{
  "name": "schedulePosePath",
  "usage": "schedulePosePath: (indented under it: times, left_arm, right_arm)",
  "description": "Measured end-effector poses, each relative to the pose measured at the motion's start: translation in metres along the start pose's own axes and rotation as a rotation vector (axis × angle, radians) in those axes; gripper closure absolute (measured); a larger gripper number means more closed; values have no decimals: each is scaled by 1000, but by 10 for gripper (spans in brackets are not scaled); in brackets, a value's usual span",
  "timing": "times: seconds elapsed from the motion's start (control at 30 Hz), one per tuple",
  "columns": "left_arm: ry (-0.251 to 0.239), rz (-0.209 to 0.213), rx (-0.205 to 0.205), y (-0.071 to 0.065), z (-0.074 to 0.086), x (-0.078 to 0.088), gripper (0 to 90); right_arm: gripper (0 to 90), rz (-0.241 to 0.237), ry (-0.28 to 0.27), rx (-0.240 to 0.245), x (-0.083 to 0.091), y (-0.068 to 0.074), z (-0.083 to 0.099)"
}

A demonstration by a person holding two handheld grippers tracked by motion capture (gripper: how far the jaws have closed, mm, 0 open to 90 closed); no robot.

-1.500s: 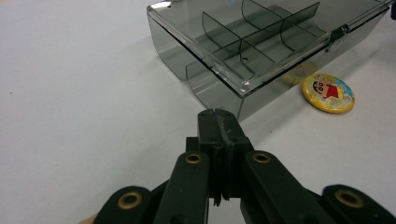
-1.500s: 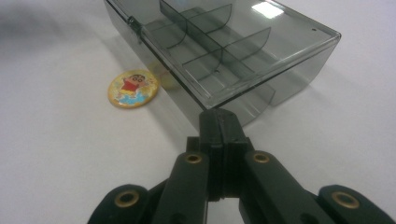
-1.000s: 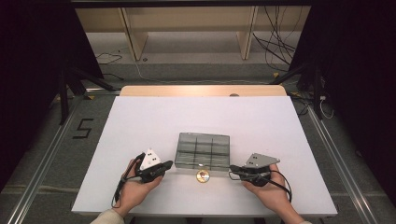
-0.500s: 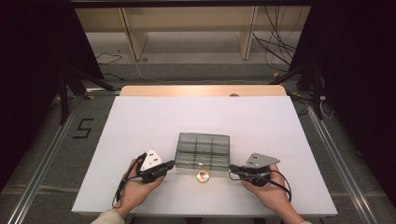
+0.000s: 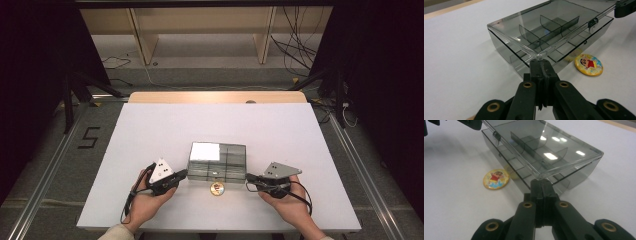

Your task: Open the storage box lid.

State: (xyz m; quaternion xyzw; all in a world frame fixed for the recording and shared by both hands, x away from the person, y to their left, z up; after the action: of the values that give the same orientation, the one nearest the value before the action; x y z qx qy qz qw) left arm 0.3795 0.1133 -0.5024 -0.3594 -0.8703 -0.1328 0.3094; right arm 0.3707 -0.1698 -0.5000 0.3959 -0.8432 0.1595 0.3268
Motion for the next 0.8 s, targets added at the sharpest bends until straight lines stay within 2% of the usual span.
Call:
schedulePosePath:
  times: [0.37,0.8]
  left_arm:
    - [-54,-13,8,2,-11,1,892]
    - [-96,-38,-10,3,-24,-4,893]
  right_arm:
    - [900,31,-50,-4,2,-4,-10]
    - [900,67,-93,-8,2,-10,-19]
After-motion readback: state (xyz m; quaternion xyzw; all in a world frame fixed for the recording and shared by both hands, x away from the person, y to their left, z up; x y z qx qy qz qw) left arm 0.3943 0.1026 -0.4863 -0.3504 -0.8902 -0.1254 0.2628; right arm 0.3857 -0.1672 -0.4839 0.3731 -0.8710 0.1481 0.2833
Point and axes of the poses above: each handheld gripper's, and its own axes: x roughly backward along the jaws, z roughly out of its underside, y roughly to its left, the point moved 6 cm from there along -x, roughly forward along the jaws, and after that the axes turned 10 degrees about y, right-handed, at the moved point
